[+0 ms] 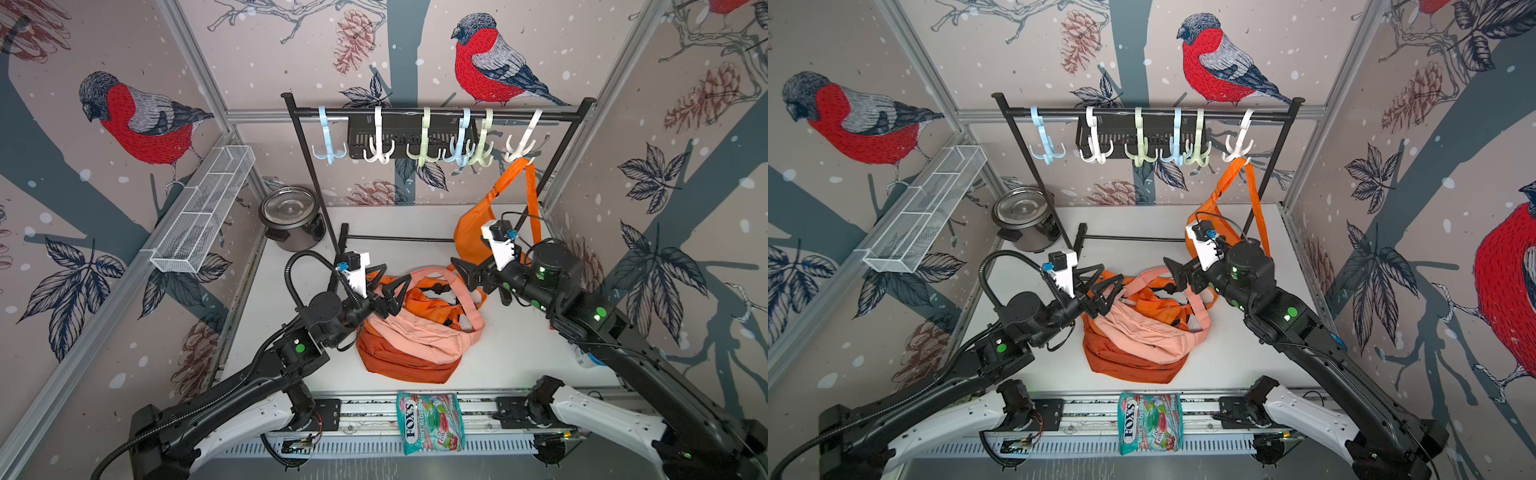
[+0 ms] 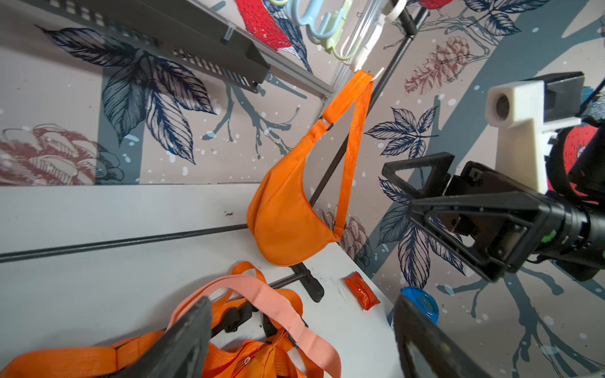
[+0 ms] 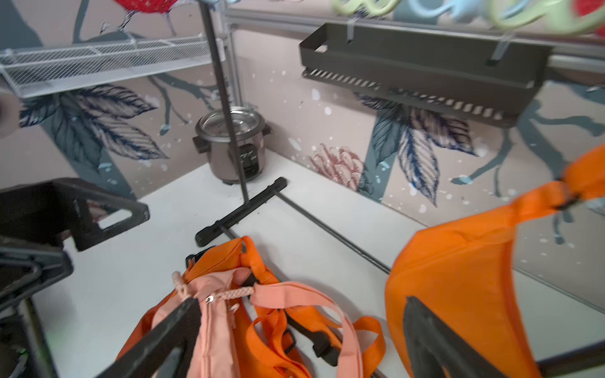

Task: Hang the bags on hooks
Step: Pick up the bag from the bag.

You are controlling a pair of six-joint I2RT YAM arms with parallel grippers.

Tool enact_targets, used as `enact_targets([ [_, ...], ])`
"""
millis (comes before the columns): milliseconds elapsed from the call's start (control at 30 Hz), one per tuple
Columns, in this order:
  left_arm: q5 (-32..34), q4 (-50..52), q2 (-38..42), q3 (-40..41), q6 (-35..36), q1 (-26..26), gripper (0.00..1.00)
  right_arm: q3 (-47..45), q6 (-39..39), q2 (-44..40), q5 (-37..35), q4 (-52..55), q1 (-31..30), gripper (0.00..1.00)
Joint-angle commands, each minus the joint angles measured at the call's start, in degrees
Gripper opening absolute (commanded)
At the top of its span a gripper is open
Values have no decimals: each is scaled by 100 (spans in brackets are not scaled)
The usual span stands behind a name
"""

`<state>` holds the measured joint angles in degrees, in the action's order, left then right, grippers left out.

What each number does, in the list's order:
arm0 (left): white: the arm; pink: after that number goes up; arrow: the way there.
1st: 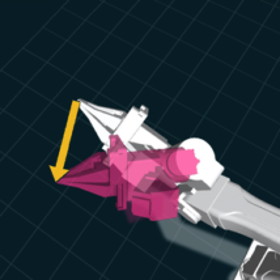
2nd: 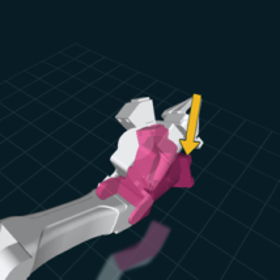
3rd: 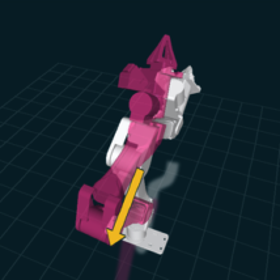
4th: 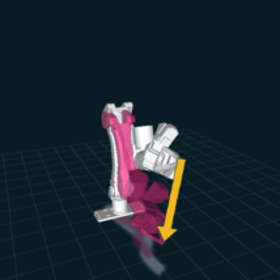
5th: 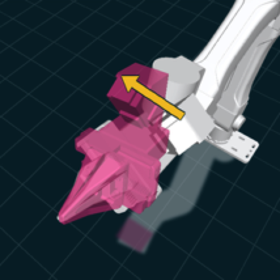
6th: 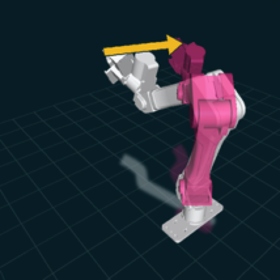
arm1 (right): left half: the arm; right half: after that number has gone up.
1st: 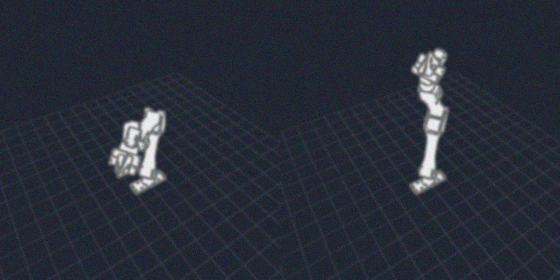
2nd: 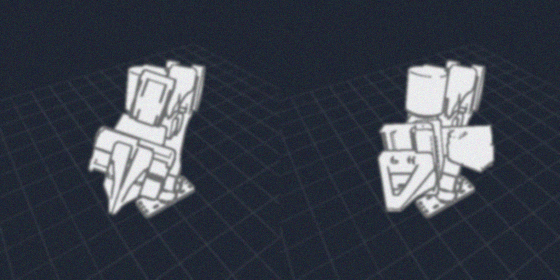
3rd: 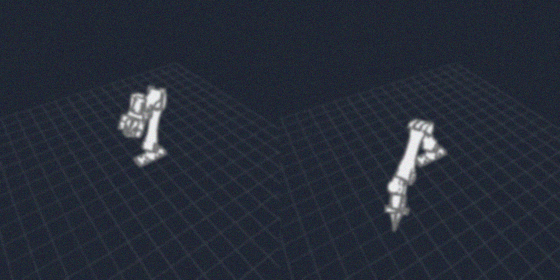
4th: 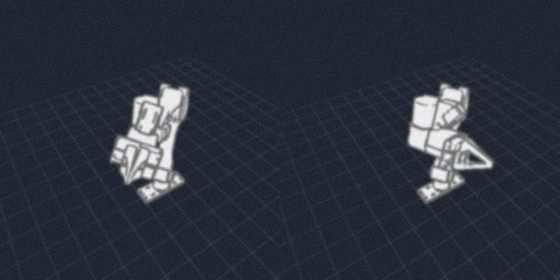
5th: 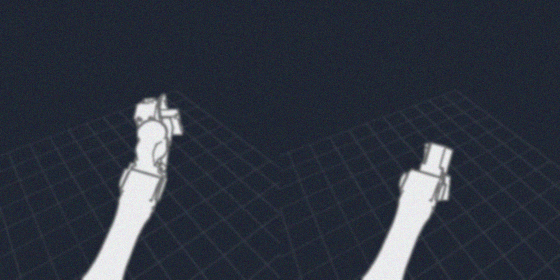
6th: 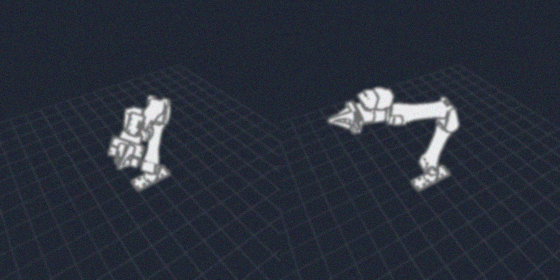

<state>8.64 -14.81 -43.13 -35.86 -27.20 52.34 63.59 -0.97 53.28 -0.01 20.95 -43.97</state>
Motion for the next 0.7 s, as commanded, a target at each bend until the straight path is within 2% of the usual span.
enact_targets([
  [0,600,466,382,180,-339,-4,85,66,211,248,9,421,-440,96],
  [133,1039,759,944,446,-522,-10,86,-67,205,563,-13,683,-1069,96],
  [300,1469,772,1405,719,-758,-11,86,-339,91,935,233,797,-1517,96],
  [500,1649,890,1459,672,-778,-13,86,-573,-133,1603,20,720,-2067,91],
  [667,1679,909,1449,608,-725,-12,86,-639,-269,2184,168,709,-2297,84],
])
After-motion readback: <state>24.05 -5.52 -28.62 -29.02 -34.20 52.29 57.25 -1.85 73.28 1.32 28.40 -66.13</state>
